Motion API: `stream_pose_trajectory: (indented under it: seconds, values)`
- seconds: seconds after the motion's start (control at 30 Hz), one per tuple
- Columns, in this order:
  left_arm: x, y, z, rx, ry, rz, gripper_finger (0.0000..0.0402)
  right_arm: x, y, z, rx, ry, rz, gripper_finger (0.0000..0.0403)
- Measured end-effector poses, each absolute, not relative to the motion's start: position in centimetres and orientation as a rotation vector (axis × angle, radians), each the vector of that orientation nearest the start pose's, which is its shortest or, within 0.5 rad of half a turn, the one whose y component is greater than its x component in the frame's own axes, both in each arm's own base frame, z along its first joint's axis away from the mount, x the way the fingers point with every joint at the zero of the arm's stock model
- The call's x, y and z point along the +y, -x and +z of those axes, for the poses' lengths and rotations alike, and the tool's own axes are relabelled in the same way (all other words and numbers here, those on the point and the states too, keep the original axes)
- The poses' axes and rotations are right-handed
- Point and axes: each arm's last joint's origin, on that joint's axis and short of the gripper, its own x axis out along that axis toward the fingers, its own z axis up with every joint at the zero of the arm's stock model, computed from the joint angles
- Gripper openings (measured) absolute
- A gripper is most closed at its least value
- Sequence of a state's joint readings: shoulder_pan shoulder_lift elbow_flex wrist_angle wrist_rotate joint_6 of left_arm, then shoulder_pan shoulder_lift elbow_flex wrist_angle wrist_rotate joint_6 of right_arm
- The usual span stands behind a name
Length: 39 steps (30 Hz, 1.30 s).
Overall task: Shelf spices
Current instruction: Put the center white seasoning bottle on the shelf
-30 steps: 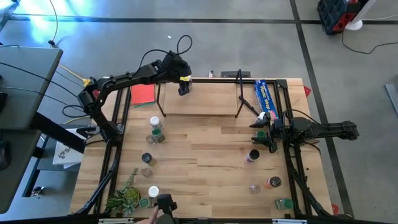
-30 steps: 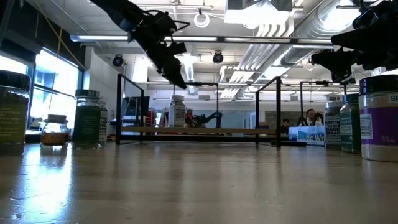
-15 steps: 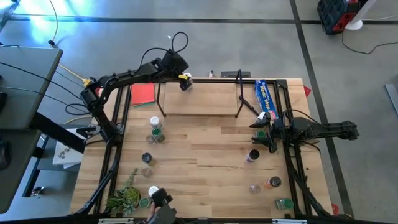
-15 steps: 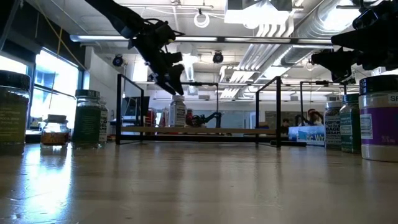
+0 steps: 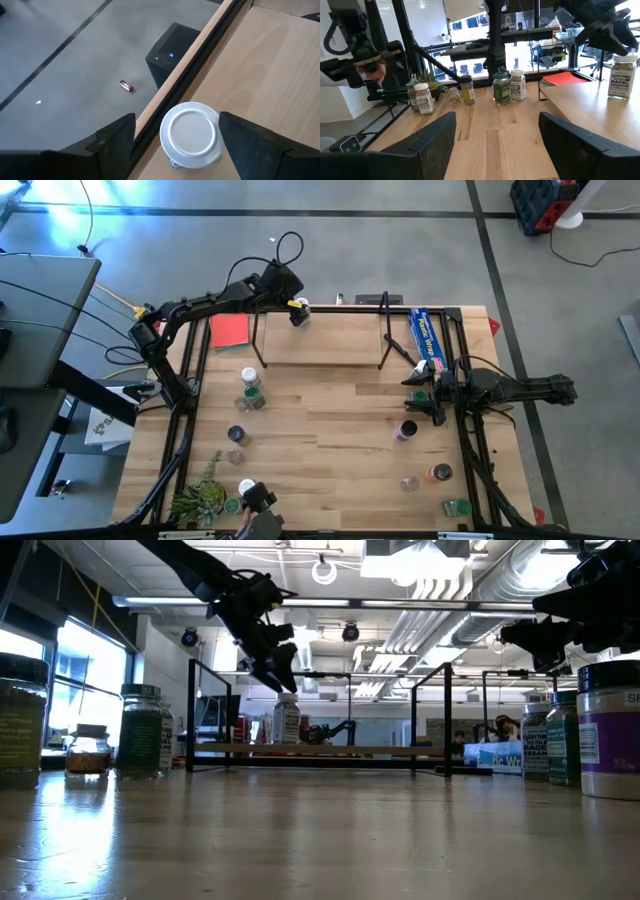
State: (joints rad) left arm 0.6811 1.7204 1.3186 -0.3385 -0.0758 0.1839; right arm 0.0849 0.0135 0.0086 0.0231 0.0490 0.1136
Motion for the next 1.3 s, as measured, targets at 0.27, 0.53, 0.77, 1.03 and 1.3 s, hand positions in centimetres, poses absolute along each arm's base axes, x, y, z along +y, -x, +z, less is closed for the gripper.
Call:
stream_pose_trajectory:
  seconds: [0.27, 0.53, 0.77, 1.03, 1.3]
  values:
    - [23.5, -28.4, 27.4, 0.801, -0.011, 0.644, 0.0285, 0.7, -9.8, 16.8, -0.016, -0.115, 0.037, 0.0279]
    - [23.5, -28.7, 27.9, 0.720, 0.036, 0.609, 0.0277, 0.7, -9.8, 16.8, -0.016, -0.114, 0.037, 0.0279]
    - [23.8, -29.3, 26.6, 0.751, 0.049, 0.591, 0.0200, 0.7, -9.8, 16.8, -0.016, -0.115, 0.037, 0.0279]
    - [23.8, -29.3, 26.1, 0.783, 0.038, 0.571, 0.0112, 0.7, -9.8, 16.8, -0.016, -0.114, 0.037, 0.0279]
    - [23.6, -29.0, 25.9, 0.838, 0.006, 0.543, 0.0068, 0.7, -9.8, 16.8, -0.016, -0.115, 0.037, 0.0279]
